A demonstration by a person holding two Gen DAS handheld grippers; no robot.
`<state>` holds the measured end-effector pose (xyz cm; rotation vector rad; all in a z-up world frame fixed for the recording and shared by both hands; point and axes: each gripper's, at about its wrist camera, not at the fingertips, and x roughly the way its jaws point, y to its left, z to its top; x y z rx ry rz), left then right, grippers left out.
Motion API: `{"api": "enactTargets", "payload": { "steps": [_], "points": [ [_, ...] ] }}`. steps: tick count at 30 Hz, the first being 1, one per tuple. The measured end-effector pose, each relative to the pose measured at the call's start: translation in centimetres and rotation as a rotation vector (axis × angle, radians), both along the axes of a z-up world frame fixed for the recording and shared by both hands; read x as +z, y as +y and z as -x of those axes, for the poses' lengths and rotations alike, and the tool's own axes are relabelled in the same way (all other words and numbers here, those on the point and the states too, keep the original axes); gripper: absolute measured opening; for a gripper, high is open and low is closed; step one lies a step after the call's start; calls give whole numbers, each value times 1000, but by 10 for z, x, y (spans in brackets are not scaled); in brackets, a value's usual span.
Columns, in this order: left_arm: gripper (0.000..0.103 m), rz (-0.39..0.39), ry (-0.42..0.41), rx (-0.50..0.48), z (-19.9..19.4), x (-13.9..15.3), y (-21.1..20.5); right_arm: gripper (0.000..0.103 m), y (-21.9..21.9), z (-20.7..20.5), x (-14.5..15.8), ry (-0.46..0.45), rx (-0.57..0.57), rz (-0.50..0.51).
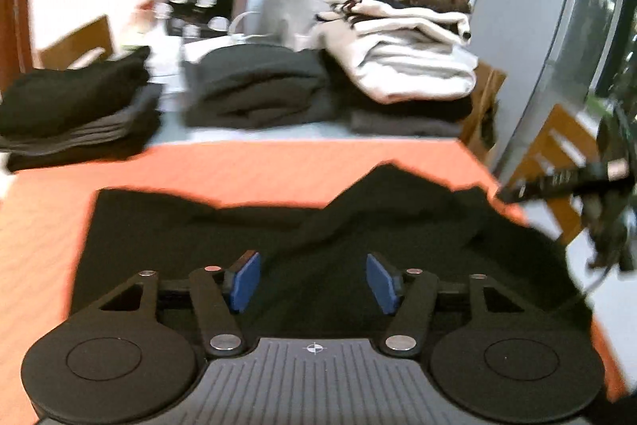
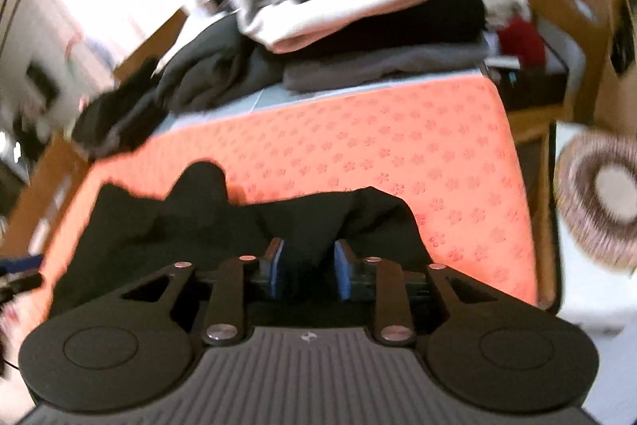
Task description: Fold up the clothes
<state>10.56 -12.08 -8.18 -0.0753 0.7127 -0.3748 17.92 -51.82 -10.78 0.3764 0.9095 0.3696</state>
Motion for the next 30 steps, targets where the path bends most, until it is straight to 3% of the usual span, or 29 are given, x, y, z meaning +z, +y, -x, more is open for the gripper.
{"api": "enactTargets", "payload": {
  "steps": [3, 7, 12, 13, 14, 15, 21, 27, 29, 30],
  "points": [
    [66, 74, 33, -24, -49, -12, -22, 35, -1, -10, -9, 33, -42, -66],
    [68, 87, 70, -90, -98, -29, -51, 40, -1, -21, -20, 71, -73, -128],
    [66, 125, 180, -160, -141, -56, -73, 40, 4, -30, -33, 120, -66, -114],
    [55, 147, 223, -183, -145, -61, -76, 38, 4, -32, -34, 124, -67, -110],
    [16, 165, 250, -201, -147, -64, -77, 20, 3, -34, -32, 115, -70, -112],
    [7, 174, 259, -198, -147, -65, -77, 6, 1, -36, -31, 106, -74, -114],
    [7, 277, 219, -21, -160, -55, -51, 2, -8, -57, -22, 48, -99, -138],
    [12, 227, 206, 36, -182, -55, -48, 2, -5, -81, -16, 9, -102, -111],
    [37, 220, 197, 51, -184, -51, -43, 6, -3, -81, -14, 1, -100, -90],
    [43, 221, 185, 63, -182, -48, -38, 6, -2, -82, -13, -4, -100, -79]
  ]
}}
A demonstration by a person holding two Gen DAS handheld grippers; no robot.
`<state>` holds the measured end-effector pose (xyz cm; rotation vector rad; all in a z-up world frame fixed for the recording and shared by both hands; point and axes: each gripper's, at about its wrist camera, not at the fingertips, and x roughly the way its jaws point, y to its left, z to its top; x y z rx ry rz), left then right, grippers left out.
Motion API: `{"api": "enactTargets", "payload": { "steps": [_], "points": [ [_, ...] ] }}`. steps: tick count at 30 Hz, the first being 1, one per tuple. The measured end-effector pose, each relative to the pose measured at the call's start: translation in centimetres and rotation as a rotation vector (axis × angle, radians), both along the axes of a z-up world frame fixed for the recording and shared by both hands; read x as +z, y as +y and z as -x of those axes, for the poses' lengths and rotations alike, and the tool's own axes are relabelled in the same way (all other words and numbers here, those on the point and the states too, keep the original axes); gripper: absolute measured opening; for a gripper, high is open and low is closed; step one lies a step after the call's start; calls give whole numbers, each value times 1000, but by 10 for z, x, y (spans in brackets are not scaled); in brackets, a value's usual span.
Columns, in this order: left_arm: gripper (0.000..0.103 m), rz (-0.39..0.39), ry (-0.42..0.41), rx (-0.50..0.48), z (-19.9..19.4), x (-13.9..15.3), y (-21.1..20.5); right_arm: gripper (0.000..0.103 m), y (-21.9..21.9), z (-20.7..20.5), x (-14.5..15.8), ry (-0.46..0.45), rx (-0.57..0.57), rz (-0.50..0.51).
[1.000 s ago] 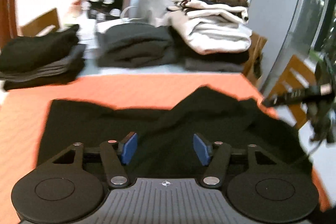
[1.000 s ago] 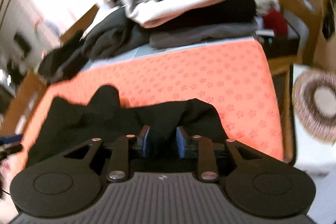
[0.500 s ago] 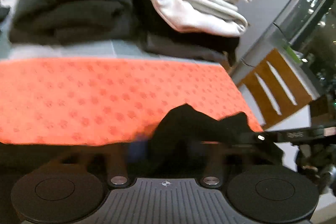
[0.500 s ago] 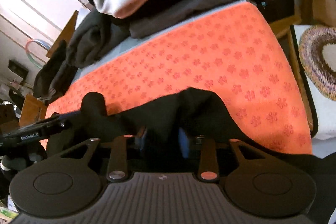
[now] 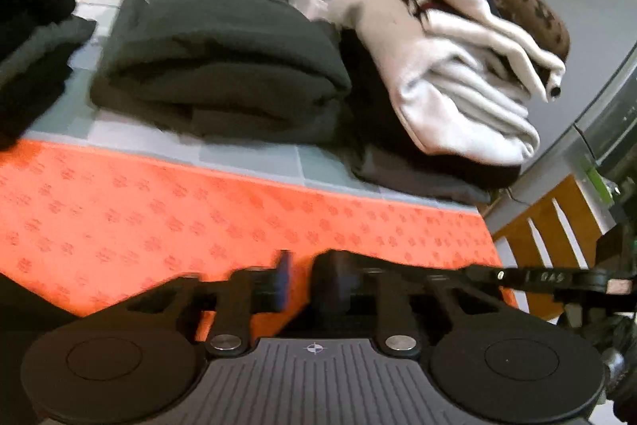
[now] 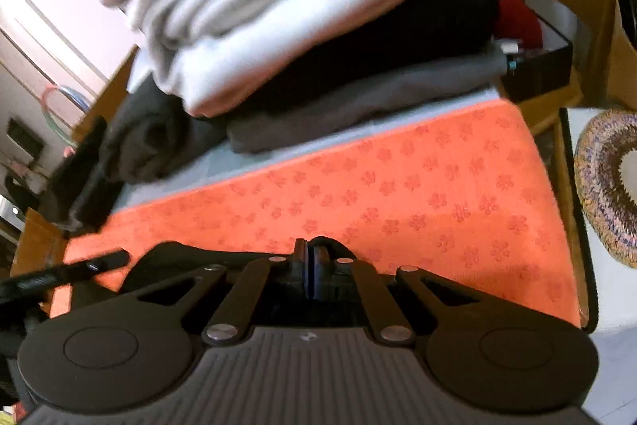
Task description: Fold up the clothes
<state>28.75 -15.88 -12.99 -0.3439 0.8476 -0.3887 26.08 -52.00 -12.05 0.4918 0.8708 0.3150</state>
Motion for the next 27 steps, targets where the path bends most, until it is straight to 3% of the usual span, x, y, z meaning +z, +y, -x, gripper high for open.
{"api": "enactTargets", "payload": {
  "steps": [3, 5, 7, 12, 17, 23, 27],
  "points": [
    [51, -11, -31, 21, 15, 14, 19, 11, 3, -1, 4, -11, 2, 33],
    [54, -37, -44, 30, 32, 23, 33, 30, 5, -2, 6, -19, 3, 55],
    [56, -65, -45, 31, 56, 32, 47, 40, 8, -2, 8, -26, 4, 77],
    [60, -197, -45, -2, 123, 47, 68, 44, 11, 30, 41, -101, 56, 132],
    [61, -331, -28, -42, 198, 49, 79, 46, 18, 68, 59, -106, 122, 98],
    [62, -484, 27, -46, 268, 25, 80, 47, 51, 117, 54, -62, 198, 54],
    [60, -573, 5, -63, 286, 12, 78, 47, 77, 149, 42, -16, 220, 14]
  ]
}}
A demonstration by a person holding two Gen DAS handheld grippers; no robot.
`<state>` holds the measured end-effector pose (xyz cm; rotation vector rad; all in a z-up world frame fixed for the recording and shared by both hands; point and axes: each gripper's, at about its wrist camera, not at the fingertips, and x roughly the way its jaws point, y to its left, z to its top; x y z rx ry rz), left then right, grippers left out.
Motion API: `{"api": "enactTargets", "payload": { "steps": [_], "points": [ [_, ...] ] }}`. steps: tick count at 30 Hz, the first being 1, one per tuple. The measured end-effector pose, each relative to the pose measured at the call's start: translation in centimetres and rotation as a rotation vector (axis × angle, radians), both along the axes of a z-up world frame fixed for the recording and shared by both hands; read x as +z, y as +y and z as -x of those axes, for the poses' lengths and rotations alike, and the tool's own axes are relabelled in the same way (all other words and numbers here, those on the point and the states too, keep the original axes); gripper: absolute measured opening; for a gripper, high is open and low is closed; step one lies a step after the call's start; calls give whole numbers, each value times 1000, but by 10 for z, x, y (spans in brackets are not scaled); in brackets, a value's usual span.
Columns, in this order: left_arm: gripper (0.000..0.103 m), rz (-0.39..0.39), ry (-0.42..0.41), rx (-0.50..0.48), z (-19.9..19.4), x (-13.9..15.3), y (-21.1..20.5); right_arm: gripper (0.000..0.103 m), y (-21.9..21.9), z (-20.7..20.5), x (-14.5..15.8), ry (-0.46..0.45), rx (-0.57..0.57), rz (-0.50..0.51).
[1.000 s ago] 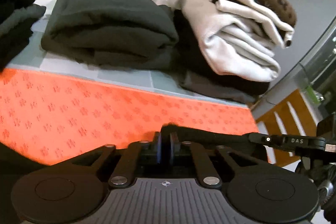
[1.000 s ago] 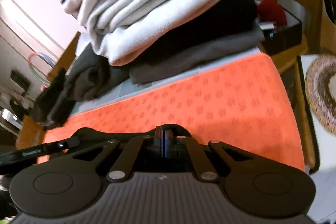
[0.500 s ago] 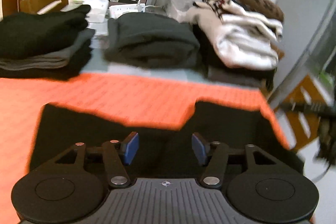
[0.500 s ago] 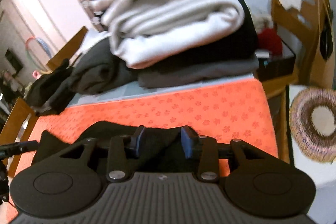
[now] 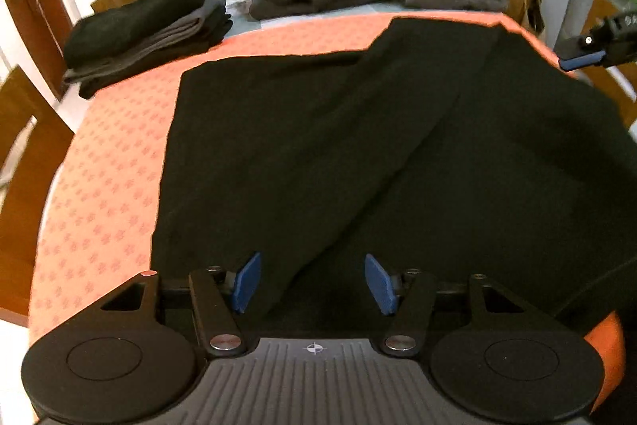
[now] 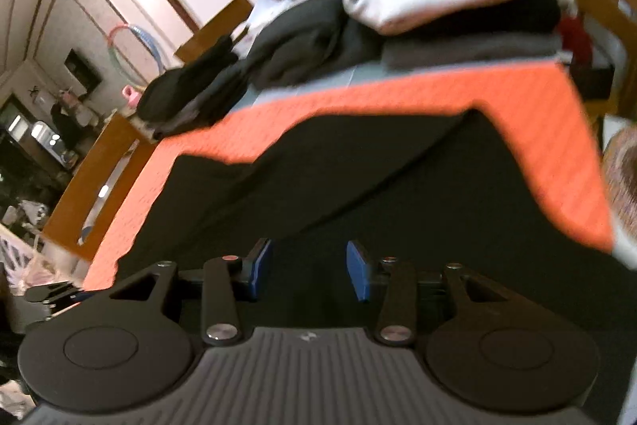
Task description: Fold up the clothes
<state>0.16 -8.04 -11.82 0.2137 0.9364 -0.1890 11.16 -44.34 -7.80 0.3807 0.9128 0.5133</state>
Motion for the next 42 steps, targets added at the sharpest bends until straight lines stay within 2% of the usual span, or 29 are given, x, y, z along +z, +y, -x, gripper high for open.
{"api": "enactTargets", "payload": {
  "steps": [4, 7, 9, 10, 11, 13, 20, 25, 28, 29, 30, 31, 32, 34, 36, 38, 42],
  "points": [
    [50, -64, -34, -54, 5, -8, 4, 47, 26, 34, -10, 46, -1, -41],
    [46, -106, -54, -96, 4, -10, 9, 47, 46, 60, -15, 74, -25, -77],
    [30, -123, -62, -137, 4, -10, 13, 47, 64, 79, -19, 90, -47, -98],
    [12, -132, -59, -165, 4, -9, 16, 47, 72, 88, -21, 98, -59, -109],
    [5, -130, -56, -190, 3, -9, 18, 47, 81, 96, -23, 107, -71, -125],
    [3, -101, -57, -227, 3, -3, 23, 47, 100, 111, -28, 126, -93, -167],
    [3, 29, -62, -322, 8, 28, 31, 49, 164, 131, -41, 176, -230, -329],
    [3, 83, -69, -448, 21, 45, 21, 53, 185, 126, -57, 237, -334, -533],
    [3, 105, -85, -518, 35, 49, 14, 53, 191, 125, -65, 269, -359, -584],
    [3, 113, -83, -539, 38, 48, 12, 45, 193, 124, -69, 284, -366, -595],
    [3, 126, -80, -561, 42, 48, 10, 34, 193, 124, -72, 298, -374, -608],
    [5, 143, -78, -583, 46, 49, 10, 5, 192, 127, -74, 308, -383, -622],
    [8, 160, -76, -604, 50, 50, 10, 1, 189, 129, -74, 309, -390, -633],
    [11, 202, -88, -617, 55, 55, 16, 1, 180, 137, -65, 280, -397, -643],
    [24, 245, -107, -603, 55, 60, 25, 1, 170, 145, -51, 241, -396, -645],
    [45, 282, -128, -571, 53, 65, 36, 1, 160, 152, -31, 191, -386, -630],
    [51, 208, -133, -471, 46, 51, 55, 1, 145, 159, -3, 128, -378, -576]
  ]
}}
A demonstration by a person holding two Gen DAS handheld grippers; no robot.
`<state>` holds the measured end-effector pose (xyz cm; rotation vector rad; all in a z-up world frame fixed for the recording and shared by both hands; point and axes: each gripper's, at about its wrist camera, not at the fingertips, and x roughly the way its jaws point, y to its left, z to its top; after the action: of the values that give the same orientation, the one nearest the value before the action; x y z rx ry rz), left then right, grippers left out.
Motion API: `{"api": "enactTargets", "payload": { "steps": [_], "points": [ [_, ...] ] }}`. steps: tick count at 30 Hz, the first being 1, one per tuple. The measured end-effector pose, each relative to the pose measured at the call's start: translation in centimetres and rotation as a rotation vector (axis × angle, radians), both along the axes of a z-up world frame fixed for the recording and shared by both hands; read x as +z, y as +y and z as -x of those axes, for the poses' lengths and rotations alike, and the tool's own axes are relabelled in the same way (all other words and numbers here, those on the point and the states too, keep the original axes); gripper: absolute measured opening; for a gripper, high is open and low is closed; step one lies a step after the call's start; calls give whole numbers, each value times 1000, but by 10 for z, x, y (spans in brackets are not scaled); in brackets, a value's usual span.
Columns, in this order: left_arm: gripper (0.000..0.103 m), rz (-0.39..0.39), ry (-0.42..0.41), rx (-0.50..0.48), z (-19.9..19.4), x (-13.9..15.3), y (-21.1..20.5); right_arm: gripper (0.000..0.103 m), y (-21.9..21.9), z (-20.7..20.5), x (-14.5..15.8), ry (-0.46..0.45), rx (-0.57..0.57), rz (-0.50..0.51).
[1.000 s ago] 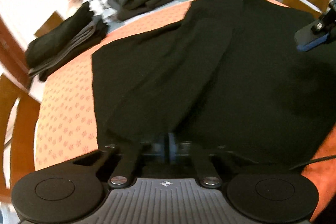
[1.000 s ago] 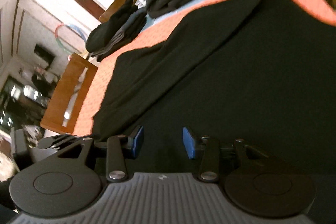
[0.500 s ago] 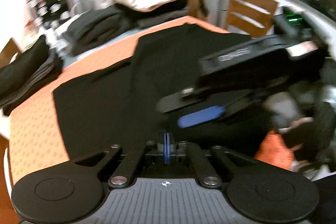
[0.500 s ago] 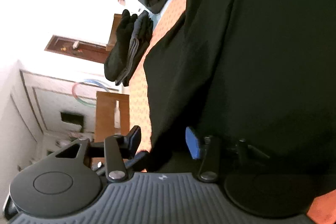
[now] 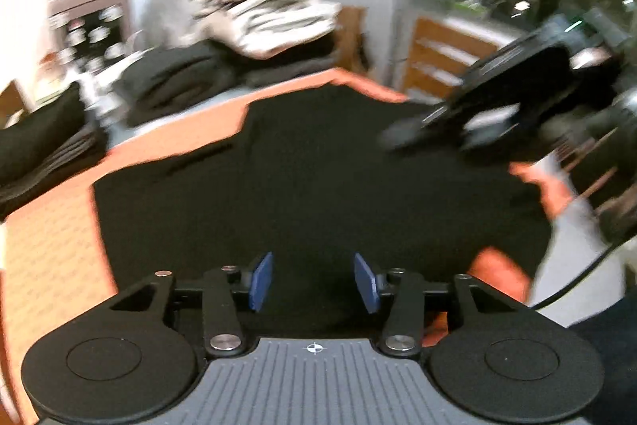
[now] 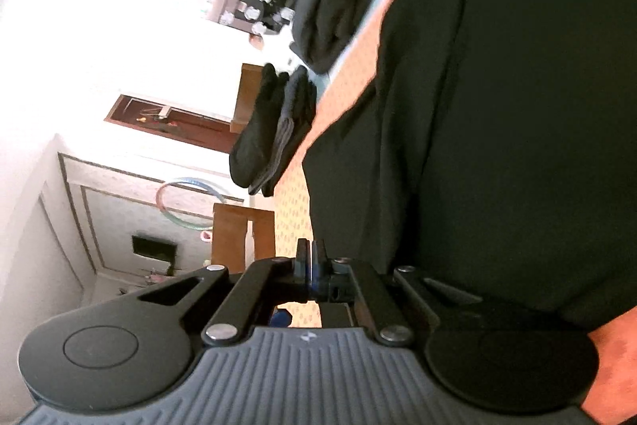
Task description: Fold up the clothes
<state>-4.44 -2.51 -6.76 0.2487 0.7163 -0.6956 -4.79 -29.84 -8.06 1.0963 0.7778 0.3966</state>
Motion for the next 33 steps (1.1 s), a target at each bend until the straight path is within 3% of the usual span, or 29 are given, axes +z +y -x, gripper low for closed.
{"api": "enactTargets", "payload": {
  "steps": [3, 6, 10, 16, 18, 21, 22, 23, 27, 33],
  "points": [
    [53, -26, 32, 77, -10, -15, 16, 1, -4, 0, 7, 6, 5, 61],
    [52, 5, 87, 149, -23, -25, 29, 7, -1, -2, 4, 30, 56, 195],
    [48, 117, 215, 214, -46, -39, 42, 27, 25, -7, -16, 70, 147, 334],
    [45, 198, 340, 257, -67, -60, 45, 47, 62, -17, -41, 86, 214, 388],
    [44, 215, 370, 274, -72, -66, 45, 47, 73, -19, -49, 86, 225, 389],
    [12, 242, 391, 258, -71, -68, 45, 39, 90, -22, -59, 87, 242, 390],
    [7, 250, 382, 247, -69, -64, 44, 13, 94, -23, -63, 91, 246, 390],
    [7, 258, 373, 236, -66, -61, 44, 5, 94, -21, -63, 95, 241, 382],
    [7, 316, 333, 194, -58, -34, 46, 5, 83, -9, -40, 36, 185, 311],
    [7, 458, 261, 117, -44, 33, 50, 5, 59, 21, 40, -120, 136, 310]
  ]
}}
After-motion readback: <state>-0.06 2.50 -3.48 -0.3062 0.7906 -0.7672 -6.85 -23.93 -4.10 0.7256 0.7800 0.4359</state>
